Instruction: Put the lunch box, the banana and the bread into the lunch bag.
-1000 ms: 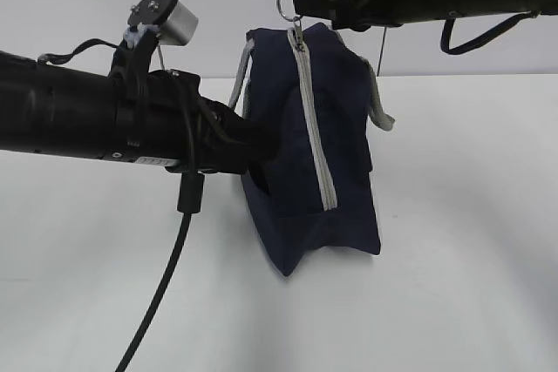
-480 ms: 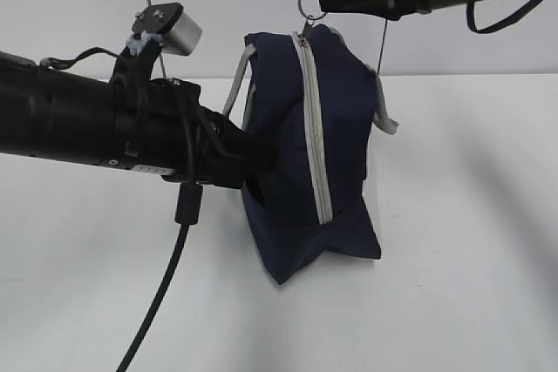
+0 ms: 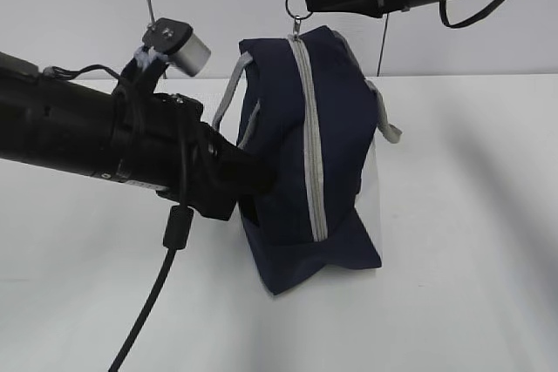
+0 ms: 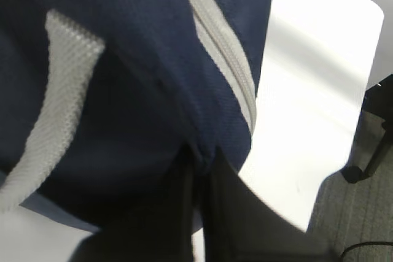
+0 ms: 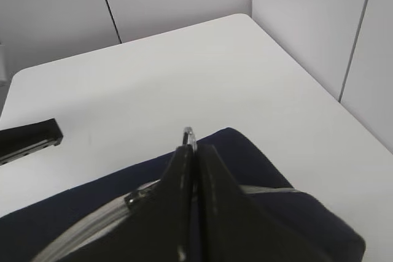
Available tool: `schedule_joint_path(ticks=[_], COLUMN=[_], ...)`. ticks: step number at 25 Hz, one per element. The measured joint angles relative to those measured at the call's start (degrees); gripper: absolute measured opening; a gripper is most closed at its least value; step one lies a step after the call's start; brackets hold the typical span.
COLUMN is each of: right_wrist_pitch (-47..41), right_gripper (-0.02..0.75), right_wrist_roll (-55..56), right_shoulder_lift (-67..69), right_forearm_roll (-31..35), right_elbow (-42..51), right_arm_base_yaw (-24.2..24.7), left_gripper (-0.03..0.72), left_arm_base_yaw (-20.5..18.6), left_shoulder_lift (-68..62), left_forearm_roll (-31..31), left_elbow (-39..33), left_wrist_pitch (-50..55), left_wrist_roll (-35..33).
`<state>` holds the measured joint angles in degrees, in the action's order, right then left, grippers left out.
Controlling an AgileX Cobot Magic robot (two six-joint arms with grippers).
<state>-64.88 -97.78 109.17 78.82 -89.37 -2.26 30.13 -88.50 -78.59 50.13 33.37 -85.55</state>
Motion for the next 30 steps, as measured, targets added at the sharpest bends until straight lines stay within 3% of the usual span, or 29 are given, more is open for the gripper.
schedule_joint_path(ticks=[8, 18, 25, 28, 30], right_wrist_pitch=[3.47, 11.49, 8.77, 3.56, -0.60], right_gripper=[0.000, 0.000, 0.000, 0.000, 0.000], right_wrist_roll=[0.62, 4.07, 4.43, 4.22, 4.13], right_shoulder_lift=[8.62, 20.52, 22.89, 23.01, 23.01], right_forearm_roll=[0.10, 0.21, 0.95, 0.95, 0.95], right_elbow=[-8.39, -18.15, -19.90, -21.83, -23.28], right_arm_base_yaw=[0.00, 0.00, 0.27, 1.42, 2.31], left_gripper=[0.004, 0.004, 0.006, 0.081, 0.225], left_arm_base_yaw=[0.00, 0.00, 0.00, 0.00, -0.52], left_shoulder_lift=[0.00, 0.00, 0.00, 0.00, 0.32], left_forearm_roll=[4.57, 5.89, 6.90, 6.98, 6.81], left_elbow=[0.00, 0.00, 0.00, 0.00, 0.00], left_wrist_pitch=[2.87, 3.49, 3.53, 3.06, 2.71], left_wrist_roll=[2.34, 4.23, 6.48, 10.76, 13.99])
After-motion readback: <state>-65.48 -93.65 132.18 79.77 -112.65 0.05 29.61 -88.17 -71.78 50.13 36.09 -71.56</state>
